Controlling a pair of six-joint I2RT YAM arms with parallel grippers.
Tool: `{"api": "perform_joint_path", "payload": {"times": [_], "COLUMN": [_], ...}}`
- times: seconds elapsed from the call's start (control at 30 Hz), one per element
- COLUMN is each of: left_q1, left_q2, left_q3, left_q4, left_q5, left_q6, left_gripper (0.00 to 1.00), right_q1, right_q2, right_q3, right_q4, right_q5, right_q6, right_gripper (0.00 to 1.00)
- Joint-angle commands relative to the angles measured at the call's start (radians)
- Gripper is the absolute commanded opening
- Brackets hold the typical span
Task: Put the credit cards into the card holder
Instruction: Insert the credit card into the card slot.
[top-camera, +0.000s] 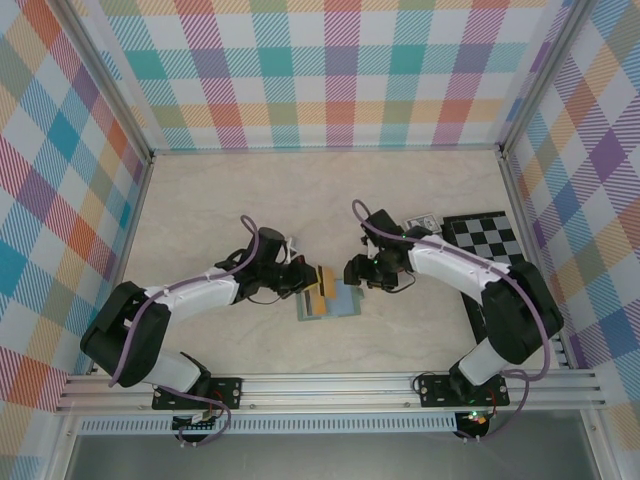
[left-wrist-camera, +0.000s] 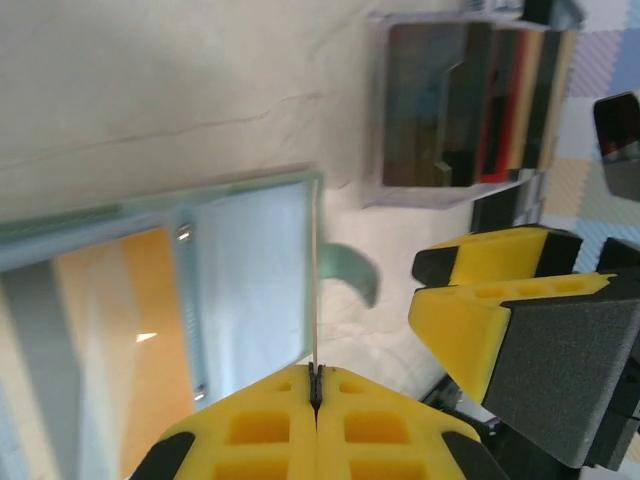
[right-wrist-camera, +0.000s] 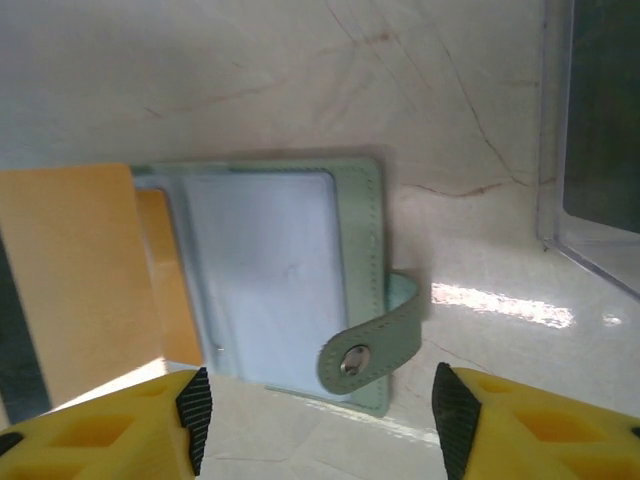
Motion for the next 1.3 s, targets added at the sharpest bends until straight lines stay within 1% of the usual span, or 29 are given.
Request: {"api": "perform_joint_path", "payload": {"times": [0.0, 0.13, 0.23, 0.53, 0.63, 0.67, 0.8, 0.9, 1.17, 1.27], "left_q1": [0.003, 0.003, 0.000, -0.005, -0.008, -0.012, -0.027, -0.039, -0.059, -0.066], "left_q2": [-0.017, 0.000, 0.027, 0.032, 0.067, 0.080, 0.107, 0.125, 0.134, 0.152], "left_q3": [-0.019, -0.040, -0.043, -0.041, -0.030, -0.028, -0.031, -0.032, -0.017, -0.009], "left_q4": [-0.024, -0.001, 0.026, -0.028, -0.004, 0.003, 0.012, 0.031, 0.004, 0.017], "left_q5": [-0.026, -0.027, -0.006, -0.047, -0.024, -0.021, -0.030, -0.038, -0.050, -0.042], "left_q6": [0.037, 0.040, 0.037, 0.086, 0.087, 0.087, 0.092, 0.090, 0.100, 0.104], "left_gripper": [0.00, 0.00, 0.00, 0.00, 0.00, 0.00, 0.00, 0.00, 0.00, 0.00], "right_q1": [0.016, 0.023, 0.023, 0.025, 0.026, 0.027, 0.026, 0.028, 0.033, 0.033], "right_q2": [0.039, 0.090, 0.120, 0.170, 0.181, 0.186, 0.199, 0.189, 0.141, 0.129], "right_q3": [0.022, 0.032, 0.034, 0.008, 0.000, -0.002, -0.008, -0.023, -0.027, -0.035], "right_q4": [-0.031, -0.009, -0.002, 0.050, 0.064, 0.065, 0.063, 0.072, 0.071, 0.082], "right_q5": [0.069, 0.057, 0.057, 0.029, 0.024, 0.025, 0.027, 0.020, 0.000, -0.020], "right_q6": [-0.022, -0.023, -0.022, -0.006, 0.000, 0.001, 0.005, 0.009, 0.009, 0.013], "right_gripper": [0.65, 0.65, 0.64, 0.56, 0.50, 0.46, 0.37, 0.35, 0.22, 0.19]}}
